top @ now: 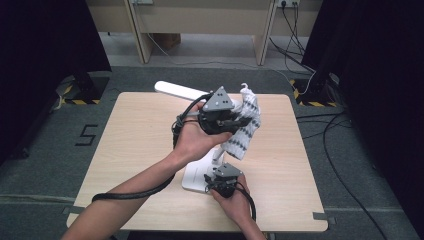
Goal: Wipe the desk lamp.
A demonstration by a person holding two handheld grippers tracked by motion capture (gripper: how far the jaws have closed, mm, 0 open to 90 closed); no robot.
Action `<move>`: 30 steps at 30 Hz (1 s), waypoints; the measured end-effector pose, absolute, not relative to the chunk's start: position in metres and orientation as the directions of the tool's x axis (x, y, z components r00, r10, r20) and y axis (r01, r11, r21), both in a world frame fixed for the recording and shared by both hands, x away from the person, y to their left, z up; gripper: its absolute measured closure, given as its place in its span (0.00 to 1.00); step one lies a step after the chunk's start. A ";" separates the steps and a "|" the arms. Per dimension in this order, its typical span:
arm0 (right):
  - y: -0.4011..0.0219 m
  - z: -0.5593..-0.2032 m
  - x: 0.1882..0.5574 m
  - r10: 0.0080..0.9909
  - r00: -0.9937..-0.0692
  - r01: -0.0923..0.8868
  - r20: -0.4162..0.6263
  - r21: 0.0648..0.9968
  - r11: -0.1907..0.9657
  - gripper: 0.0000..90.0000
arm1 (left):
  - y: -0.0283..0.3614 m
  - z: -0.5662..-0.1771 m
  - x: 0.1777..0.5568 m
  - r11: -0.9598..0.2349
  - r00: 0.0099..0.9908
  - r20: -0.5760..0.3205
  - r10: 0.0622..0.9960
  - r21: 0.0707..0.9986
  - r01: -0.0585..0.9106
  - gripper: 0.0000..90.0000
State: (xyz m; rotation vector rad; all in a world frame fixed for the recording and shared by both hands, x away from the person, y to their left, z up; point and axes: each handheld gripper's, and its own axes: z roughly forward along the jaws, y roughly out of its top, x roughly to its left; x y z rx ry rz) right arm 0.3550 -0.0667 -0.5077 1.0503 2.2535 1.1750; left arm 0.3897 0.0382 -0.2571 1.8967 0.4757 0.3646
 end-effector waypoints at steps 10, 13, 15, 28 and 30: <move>-0.067 -0.508 0.355 0.765 -0.644 0.438 0.001 0.821 0.367 0.63 | 0.058 -0.261 0.389 -0.315 0.860 0.024 0.510 0.935 0.161 0.89; -0.067 -0.508 0.355 0.765 -0.644 0.438 0.001 0.821 0.367 0.63 | 0.062 -0.261 0.389 -0.311 0.857 0.023 0.514 0.937 0.161 0.89; -0.067 -0.508 0.355 0.766 -0.643 0.439 0.001 0.820 0.368 0.63 | 0.065 -0.261 0.390 -0.306 0.855 0.023 0.518 0.938 0.161 0.89; -0.067 -0.508 0.355 0.767 -0.642 0.440 0.002 0.820 0.366 0.63 | 0.088 -0.262 0.389 -0.284 0.836 0.020 0.548 0.945 0.163 0.89; -0.067 -0.508 0.355 0.766 -0.643 0.439 0.001 0.820 0.367 0.63 | 0.092 -0.262 0.389 -0.280 0.832 0.021 0.554 0.946 0.163 0.89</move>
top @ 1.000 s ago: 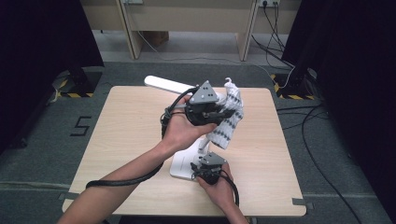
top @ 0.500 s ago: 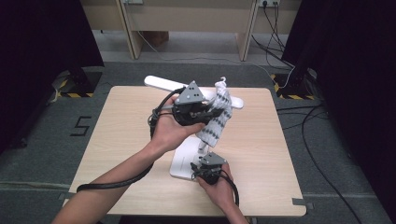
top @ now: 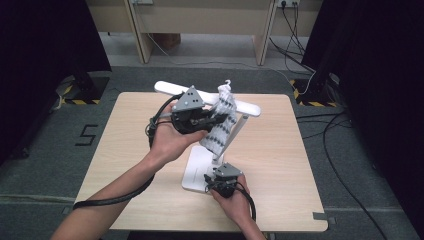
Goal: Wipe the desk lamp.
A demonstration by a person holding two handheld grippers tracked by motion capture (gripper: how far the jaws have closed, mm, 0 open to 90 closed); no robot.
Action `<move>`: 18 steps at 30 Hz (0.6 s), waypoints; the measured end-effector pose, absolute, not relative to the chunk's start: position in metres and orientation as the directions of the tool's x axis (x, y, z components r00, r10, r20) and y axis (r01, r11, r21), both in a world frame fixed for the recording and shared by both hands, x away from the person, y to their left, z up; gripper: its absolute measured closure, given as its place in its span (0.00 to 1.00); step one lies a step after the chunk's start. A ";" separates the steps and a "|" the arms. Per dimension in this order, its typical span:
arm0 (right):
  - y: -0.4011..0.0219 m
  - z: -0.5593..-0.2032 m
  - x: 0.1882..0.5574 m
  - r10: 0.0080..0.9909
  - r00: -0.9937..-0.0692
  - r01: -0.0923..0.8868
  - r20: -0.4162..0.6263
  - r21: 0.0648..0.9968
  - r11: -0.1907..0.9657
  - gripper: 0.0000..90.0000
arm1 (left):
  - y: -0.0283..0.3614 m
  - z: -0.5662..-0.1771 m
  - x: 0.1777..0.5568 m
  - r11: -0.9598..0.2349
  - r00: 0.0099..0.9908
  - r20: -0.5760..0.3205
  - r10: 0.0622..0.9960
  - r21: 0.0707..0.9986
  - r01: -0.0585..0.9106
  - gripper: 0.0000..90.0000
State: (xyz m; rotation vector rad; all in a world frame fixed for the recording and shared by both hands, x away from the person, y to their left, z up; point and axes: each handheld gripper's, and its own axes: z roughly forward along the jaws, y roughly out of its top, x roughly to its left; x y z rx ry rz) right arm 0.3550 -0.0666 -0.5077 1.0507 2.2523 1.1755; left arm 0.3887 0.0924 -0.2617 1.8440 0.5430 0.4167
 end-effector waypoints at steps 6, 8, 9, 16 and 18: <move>-0.067 -0.508 0.355 0.767 -0.641 0.439 0.001 0.820 0.366 0.63 | 0.103 -0.262 0.389 -0.276 0.824 0.023 0.566 0.947 0.163 0.89; -0.067 -0.508 0.355 0.767 -0.641 0.439 0.001 0.821 0.366 0.63 | 0.105 -0.263 0.389 -0.273 0.822 0.022 0.569 0.948 0.164 0.89; -0.067 -0.508 0.355 0.768 -0.640 0.440 0.000 0.819 0.367 0.63 | 0.108 -0.263 0.389 -0.271 0.819 0.022 0.574 0.948 0.165 0.89; -0.067 -0.508 0.355 0.768 -0.641 0.440 0.000 0.820 0.367 0.63 | 0.120 -0.263 0.389 -0.262 0.808 0.021 0.589 0.951 0.167 0.89; -0.067 -0.508 0.355 0.768 -0.641 0.439 -0.001 0.820 0.367 0.63 | 0.127 -0.263 0.389 -0.254 0.800 0.018 0.600 0.952 0.169 0.89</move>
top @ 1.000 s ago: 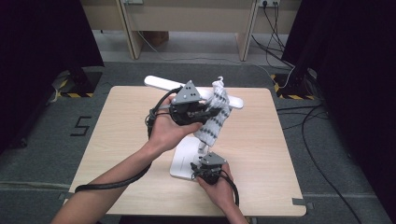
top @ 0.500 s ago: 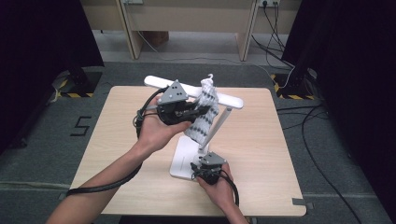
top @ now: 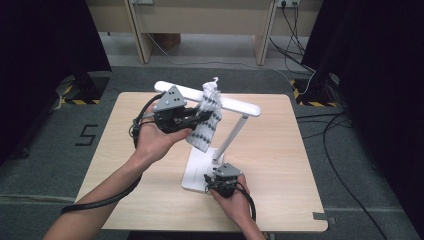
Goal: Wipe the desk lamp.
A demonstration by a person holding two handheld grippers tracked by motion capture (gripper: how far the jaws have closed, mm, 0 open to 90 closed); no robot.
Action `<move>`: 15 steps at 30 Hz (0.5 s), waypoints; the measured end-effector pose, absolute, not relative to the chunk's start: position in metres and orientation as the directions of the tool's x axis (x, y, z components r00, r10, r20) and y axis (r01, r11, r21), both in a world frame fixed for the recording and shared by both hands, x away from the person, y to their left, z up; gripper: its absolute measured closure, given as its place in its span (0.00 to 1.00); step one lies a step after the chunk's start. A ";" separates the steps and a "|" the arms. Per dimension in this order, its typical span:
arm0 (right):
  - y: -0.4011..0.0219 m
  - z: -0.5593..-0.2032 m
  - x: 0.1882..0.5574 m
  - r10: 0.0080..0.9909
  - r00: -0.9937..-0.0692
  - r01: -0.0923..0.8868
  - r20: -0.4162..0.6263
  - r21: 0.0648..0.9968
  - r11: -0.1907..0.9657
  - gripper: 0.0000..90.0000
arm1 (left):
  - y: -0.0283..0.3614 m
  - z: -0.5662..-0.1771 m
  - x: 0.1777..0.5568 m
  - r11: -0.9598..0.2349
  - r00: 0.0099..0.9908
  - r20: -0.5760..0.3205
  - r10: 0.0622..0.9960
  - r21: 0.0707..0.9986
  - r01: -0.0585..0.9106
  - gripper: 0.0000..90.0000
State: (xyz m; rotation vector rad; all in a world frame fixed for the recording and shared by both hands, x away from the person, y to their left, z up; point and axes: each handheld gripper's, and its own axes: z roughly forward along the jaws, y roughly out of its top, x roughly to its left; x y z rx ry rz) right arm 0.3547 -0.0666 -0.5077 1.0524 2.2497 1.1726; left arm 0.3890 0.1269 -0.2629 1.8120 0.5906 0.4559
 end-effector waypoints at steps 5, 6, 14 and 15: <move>-0.067 -0.508 0.355 0.768 -0.640 0.440 0.000 0.820 0.367 0.63 | 0.138 -0.262 0.389 -0.242 0.789 0.016 0.615 0.955 0.170 0.89; -0.067 -0.508 0.355 0.768 -0.640 0.440 0.000 0.820 0.367 0.63 | 0.139 -0.262 0.389 -0.239 0.786 0.013 0.618 0.956 0.172 0.89; -0.067 -0.508 0.355 0.768 -0.640 0.440 0.000 0.820 0.366 0.63 | 0.156 -0.262 0.389 -0.220 0.768 0.010 0.641 0.960 0.172 0.89; -0.067 -0.508 0.355 0.768 -0.640 0.440 0.000 0.820 0.366 0.63 | 0.158 -0.262 0.389 -0.219 0.766 0.010 0.643 0.961 0.171 0.89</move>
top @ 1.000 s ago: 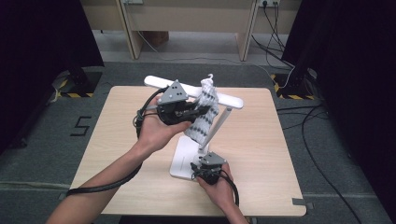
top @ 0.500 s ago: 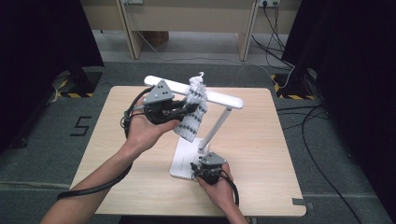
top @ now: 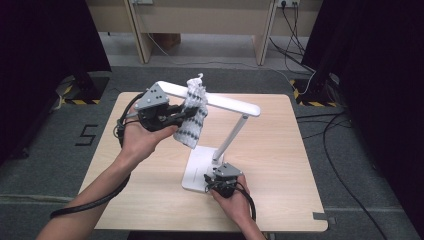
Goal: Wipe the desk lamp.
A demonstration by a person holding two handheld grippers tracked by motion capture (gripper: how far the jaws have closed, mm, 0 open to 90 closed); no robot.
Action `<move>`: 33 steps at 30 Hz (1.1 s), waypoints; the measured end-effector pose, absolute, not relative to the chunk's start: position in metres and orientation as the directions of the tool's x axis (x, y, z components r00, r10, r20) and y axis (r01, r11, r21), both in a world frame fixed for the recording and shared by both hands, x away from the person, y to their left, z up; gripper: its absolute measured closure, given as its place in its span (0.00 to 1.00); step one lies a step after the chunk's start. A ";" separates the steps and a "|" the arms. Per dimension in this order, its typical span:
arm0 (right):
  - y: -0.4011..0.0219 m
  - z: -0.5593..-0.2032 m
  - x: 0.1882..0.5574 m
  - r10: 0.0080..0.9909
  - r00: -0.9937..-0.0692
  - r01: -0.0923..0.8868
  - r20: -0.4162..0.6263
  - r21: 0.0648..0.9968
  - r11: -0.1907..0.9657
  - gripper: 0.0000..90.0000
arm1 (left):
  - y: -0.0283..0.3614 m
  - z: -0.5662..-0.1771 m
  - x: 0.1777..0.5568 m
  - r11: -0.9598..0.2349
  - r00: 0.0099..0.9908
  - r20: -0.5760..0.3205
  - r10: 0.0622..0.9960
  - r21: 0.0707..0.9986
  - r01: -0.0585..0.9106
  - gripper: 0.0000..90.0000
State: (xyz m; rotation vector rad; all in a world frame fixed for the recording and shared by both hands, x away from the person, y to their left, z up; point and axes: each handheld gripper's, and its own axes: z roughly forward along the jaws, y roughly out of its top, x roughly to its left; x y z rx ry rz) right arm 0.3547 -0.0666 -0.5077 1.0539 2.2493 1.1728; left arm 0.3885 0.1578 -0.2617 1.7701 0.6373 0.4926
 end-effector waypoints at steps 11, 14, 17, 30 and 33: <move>-0.067 -0.508 0.355 0.767 -0.641 0.438 0.000 0.821 0.366 0.63 | 0.183 -0.261 0.390 -0.182 0.733 -0.008 0.681 0.967 0.180 0.89; -0.067 -0.508 0.355 0.767 -0.641 0.438 0.000 0.821 0.366 0.63 | 0.189 -0.260 0.390 -0.177 0.724 -0.009 0.689 0.967 0.181 0.89; -0.067 -0.508 0.355 0.768 -0.641 0.438 0.000 0.821 0.366 0.63 | 0.195 -0.260 0.390 -0.172 0.716 -0.010 0.698 0.968 0.181 0.89; -0.065 -0.508 0.355 0.771 -0.637 0.441 0.000 0.820 0.364 0.63 | 0.222 -0.257 0.393 -0.139 0.673 -0.023 0.739 0.973 0.186 0.89; -0.065 -0.508 0.355 0.770 -0.638 0.440 0.001 0.821 0.363 0.63 | 0.230 -0.256 0.393 -0.132 0.662 -0.025 0.750 0.973 0.187 0.89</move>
